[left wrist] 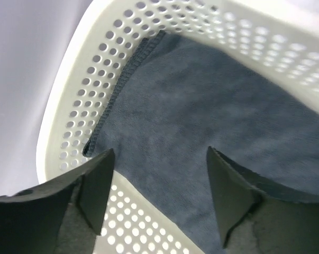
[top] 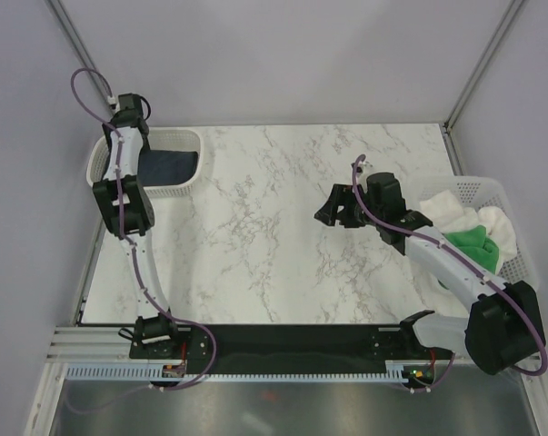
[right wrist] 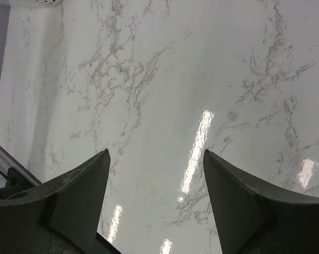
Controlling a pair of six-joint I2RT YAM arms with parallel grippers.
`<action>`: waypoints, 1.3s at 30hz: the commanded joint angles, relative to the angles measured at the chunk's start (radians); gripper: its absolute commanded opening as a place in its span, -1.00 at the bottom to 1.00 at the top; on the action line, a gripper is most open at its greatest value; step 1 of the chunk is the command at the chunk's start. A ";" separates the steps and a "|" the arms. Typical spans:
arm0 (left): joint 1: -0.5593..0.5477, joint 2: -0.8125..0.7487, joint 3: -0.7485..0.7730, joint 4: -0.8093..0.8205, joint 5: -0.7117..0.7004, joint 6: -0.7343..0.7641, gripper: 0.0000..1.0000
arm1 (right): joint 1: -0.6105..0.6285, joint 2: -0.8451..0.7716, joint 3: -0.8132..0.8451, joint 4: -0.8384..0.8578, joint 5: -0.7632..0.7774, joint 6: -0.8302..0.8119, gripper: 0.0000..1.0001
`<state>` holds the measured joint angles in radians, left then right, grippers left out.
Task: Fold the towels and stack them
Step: Neatly place the folded towel into the bin, then grab crumpled towel
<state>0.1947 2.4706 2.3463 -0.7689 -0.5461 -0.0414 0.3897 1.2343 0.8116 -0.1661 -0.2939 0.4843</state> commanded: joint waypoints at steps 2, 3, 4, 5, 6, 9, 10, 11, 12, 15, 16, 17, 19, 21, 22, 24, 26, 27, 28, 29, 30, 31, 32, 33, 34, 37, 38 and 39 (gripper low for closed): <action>-0.093 -0.195 0.008 0.039 0.038 -0.052 0.62 | -0.003 0.010 0.116 -0.009 0.085 0.033 0.59; -0.150 -0.217 0.004 0.039 0.041 -0.051 0.65 | -0.003 0.017 0.138 -0.039 0.110 0.040 0.59; -0.182 -0.270 -0.011 0.039 0.060 -0.054 0.74 | -0.005 0.021 0.161 -0.065 0.201 0.049 0.59; -0.252 -0.336 -0.060 0.037 0.101 -0.081 0.77 | -0.015 0.021 0.214 -0.140 0.260 0.069 0.59; -0.283 -0.337 -0.097 0.039 0.130 -0.081 0.77 | -0.018 0.019 0.240 -0.182 0.348 0.080 0.59; -0.395 -0.475 -0.232 0.037 0.299 -0.143 0.93 | -0.077 0.011 0.307 -0.306 0.612 0.111 0.59; -0.426 -0.504 -0.266 0.034 0.325 -0.164 0.96 | -0.106 0.010 0.314 -0.328 0.651 0.118 0.59; -0.457 -0.566 -0.338 0.036 0.401 -0.164 0.96 | -0.176 0.008 0.314 -0.343 0.706 0.122 0.59; -0.519 -0.596 -0.372 0.034 0.432 -0.158 0.97 | -0.217 0.016 0.313 -0.380 0.720 0.132 0.59; -0.627 -0.711 -0.507 0.037 0.541 -0.172 0.96 | -0.368 0.059 0.305 -0.462 0.739 0.135 0.60; -0.652 -0.743 -0.542 0.045 0.589 -0.169 0.97 | -0.389 0.068 0.307 -0.489 0.745 0.138 0.59; -0.673 -0.769 -0.606 0.046 0.624 -0.161 0.99 | -0.456 0.076 0.313 -0.516 0.762 0.142 0.59; -0.739 -0.850 -0.677 0.056 0.636 -0.172 0.99 | -0.495 0.073 0.314 -0.581 0.849 0.155 0.59; -0.774 -0.922 -0.772 0.086 0.675 -0.198 0.99 | -0.554 0.038 0.296 -0.605 0.919 0.169 0.60; -0.782 -0.943 -0.803 0.098 0.695 -0.204 0.99 | -0.574 0.021 0.285 -0.602 0.926 0.174 0.60; -0.798 -0.978 -0.878 0.128 0.736 -0.215 0.99 | -0.597 -0.028 0.256 -0.599 0.953 0.171 0.59; -0.808 -1.009 -0.925 0.131 0.748 -0.215 0.99 | -0.614 -0.055 0.233 -0.601 0.978 0.172 0.58; -0.811 -1.015 -0.939 0.131 0.752 -0.212 0.99 | -0.624 -0.071 0.224 -0.601 0.977 0.175 0.58; -0.811 -1.024 -0.964 0.132 0.749 -0.212 0.99 | -0.635 -0.078 0.212 -0.601 0.990 0.177 0.58; -0.813 -1.026 -0.975 0.132 0.749 -0.213 0.99 | -0.662 -0.081 0.183 -0.601 1.007 0.184 0.57; -0.814 -1.029 -0.982 0.132 0.749 -0.213 0.99 | -0.681 -0.081 0.166 -0.592 1.022 0.185 0.58; -0.814 -1.032 -0.989 0.132 0.749 -0.213 0.99 | -0.704 -0.078 0.152 -0.580 1.030 0.178 0.58; -0.814 -1.036 -1.002 0.132 0.749 -0.213 0.99 | -0.751 -0.076 0.127 -0.558 1.032 0.154 0.57; -0.816 -1.039 -1.007 0.132 0.749 -0.213 0.99 | -0.773 -0.073 0.118 -0.508 1.017 0.137 0.56; -0.816 -1.041 -1.012 0.132 0.749 -0.213 0.99 | -0.790 -0.072 0.112 -0.488 0.997 0.126 0.54; -0.818 -1.042 -1.018 0.132 0.749 -0.213 0.99 | -0.836 -0.046 0.100 -0.446 0.927 0.100 0.50; -0.819 -1.042 -1.016 0.132 0.749 -0.213 0.99 | -0.854 -0.038 0.098 -0.452 0.927 0.099 0.50; -0.819 -1.046 -1.018 0.132 0.749 -0.213 0.99 | -0.864 -0.035 0.092 -0.455 0.926 0.099 0.50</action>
<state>-0.6178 1.4658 1.3300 -0.6762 0.1699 -0.2276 -0.4488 1.1873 0.9089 -0.6785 0.6502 0.6121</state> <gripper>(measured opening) 0.993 0.752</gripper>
